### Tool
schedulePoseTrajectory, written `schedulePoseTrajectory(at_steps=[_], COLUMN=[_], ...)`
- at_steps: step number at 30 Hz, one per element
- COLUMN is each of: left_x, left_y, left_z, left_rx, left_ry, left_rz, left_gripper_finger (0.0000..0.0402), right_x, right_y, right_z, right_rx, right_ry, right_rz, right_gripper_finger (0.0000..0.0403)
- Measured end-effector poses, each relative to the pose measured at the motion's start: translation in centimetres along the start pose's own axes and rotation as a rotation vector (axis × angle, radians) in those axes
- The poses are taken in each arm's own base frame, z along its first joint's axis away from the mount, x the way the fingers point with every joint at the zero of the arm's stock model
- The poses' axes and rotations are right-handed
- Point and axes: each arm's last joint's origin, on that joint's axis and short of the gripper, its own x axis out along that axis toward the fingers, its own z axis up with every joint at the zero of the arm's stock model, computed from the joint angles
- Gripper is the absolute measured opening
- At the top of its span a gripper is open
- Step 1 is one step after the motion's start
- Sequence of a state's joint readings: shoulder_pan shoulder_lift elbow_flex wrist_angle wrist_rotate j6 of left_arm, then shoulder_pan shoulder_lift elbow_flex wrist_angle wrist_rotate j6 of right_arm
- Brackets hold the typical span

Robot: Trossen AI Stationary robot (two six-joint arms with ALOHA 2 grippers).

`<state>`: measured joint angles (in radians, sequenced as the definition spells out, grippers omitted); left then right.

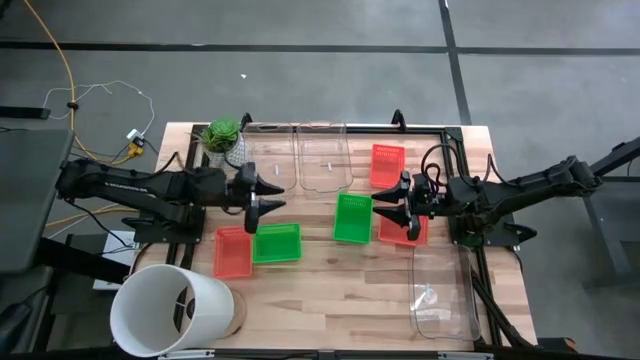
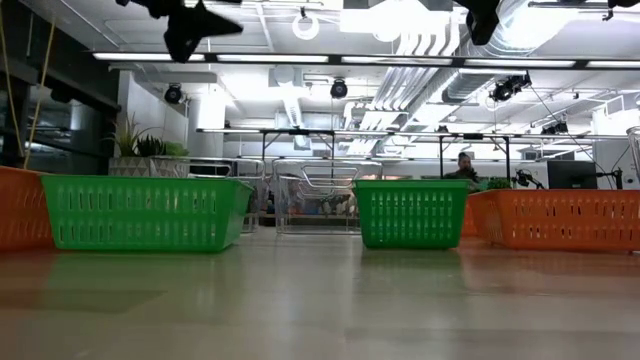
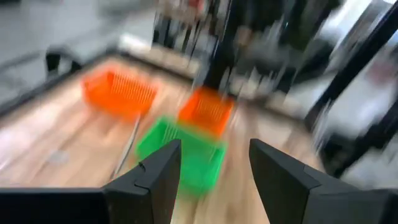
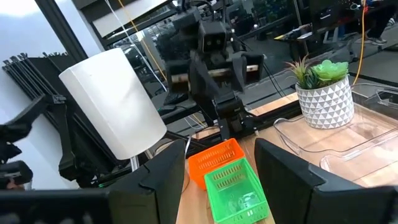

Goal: Stack baskets by color
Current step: Stack the left green bin on the right green bin

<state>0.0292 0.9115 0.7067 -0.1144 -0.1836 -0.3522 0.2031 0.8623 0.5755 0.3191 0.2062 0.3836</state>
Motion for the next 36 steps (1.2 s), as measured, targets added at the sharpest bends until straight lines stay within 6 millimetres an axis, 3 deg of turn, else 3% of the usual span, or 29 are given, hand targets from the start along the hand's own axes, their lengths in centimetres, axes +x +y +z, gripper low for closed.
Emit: schedulePoseTrajectory(at_steps=[3,11,19,29,32,36], left_x=[0.8,4.4,8.0,9.7,9.8,9.8], left_y=[-0.3,-0.5,-0.2,0.5,0.5,0.5], left_z=[-0.3,-4.8,-8.7,-11.2,-11.5,-11.3], left_rx=[0.057,0.168,0.278,0.311,0.312,0.31], left_ry=[0.205,0.615,0.807,0.91,0.923,0.911], left_rz=[0.065,0.108,0.17,0.245,0.243,0.249], left_gripper_finger=[0.0179,0.0179,0.0179,0.0176,0.015,0.0068], right_x=[0.0,0.0,0.0,0.0,0.0,0.0], right_y=[0.0,0.0,0.0,0.0,0.0,0.0], right_z=[0.0,0.0,0.0,-0.1,-0.1,-0.1], right_rx=[0.0,0.0,-0.011,-0.013,-0.013,-0.013], right_ry=[0.0,0.0,0.0,0.007,0.008,0.01], right_rz=[0.0,0.0,-0.001,-0.004,-0.004,-0.006], right_gripper_finger=[0.0181,0.0181,0.0181,0.0181,0.0181,0.0181])
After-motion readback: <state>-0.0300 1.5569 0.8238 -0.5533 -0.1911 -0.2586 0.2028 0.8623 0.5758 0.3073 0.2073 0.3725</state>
